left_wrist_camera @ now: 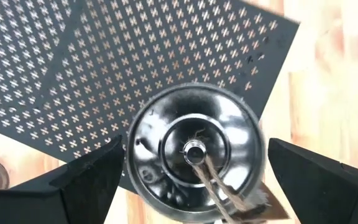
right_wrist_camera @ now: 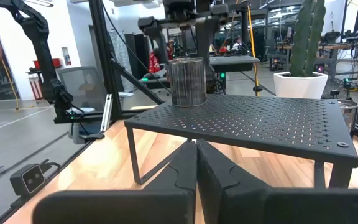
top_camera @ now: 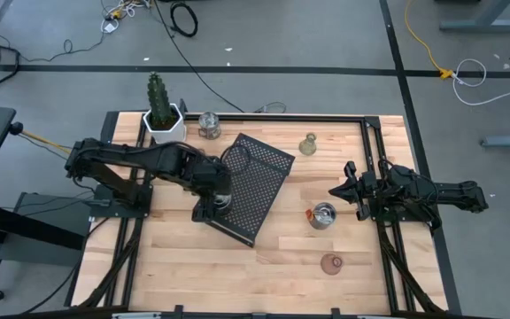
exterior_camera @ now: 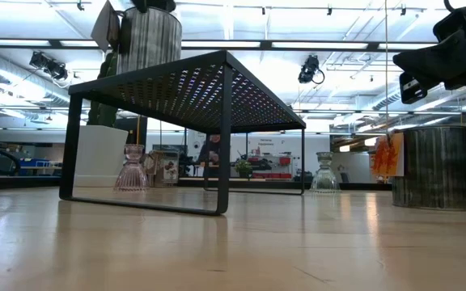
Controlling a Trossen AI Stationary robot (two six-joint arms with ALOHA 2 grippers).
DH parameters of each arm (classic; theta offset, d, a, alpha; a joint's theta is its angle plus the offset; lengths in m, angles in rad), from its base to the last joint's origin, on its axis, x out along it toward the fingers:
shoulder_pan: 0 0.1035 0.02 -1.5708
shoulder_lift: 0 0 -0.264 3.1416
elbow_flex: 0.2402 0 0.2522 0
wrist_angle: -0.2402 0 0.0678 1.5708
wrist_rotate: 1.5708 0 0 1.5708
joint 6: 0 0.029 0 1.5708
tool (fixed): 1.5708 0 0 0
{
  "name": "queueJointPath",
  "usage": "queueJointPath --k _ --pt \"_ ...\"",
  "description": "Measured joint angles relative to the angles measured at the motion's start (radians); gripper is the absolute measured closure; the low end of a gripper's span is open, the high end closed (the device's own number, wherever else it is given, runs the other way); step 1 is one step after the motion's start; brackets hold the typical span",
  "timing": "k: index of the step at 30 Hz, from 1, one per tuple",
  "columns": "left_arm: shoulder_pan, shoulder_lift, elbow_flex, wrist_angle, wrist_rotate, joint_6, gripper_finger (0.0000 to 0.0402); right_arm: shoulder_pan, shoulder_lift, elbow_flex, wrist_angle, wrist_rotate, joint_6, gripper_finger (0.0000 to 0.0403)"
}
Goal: Pick & Place candle stick holders
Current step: Put the bottom left silver scented candle on the shelf, then put the top purple candle holder on the shelf
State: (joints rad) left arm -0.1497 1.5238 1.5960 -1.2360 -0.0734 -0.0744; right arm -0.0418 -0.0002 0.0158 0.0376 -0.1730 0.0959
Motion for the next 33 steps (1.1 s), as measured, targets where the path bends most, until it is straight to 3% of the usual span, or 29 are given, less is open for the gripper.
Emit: queueJointPath --k 21,33 --pt "0.000 0.000 0.189 -0.168 -0.002 0.000 0.0002 0.000 0.000 0.000 0.000 0.000 0.000 0.0391" --pt "0.048 -0.033 0.190 -0.218 -0.149 0.031 0.0003 0.000 0.000 0.000 0.000 0.000 0.000 0.0391"
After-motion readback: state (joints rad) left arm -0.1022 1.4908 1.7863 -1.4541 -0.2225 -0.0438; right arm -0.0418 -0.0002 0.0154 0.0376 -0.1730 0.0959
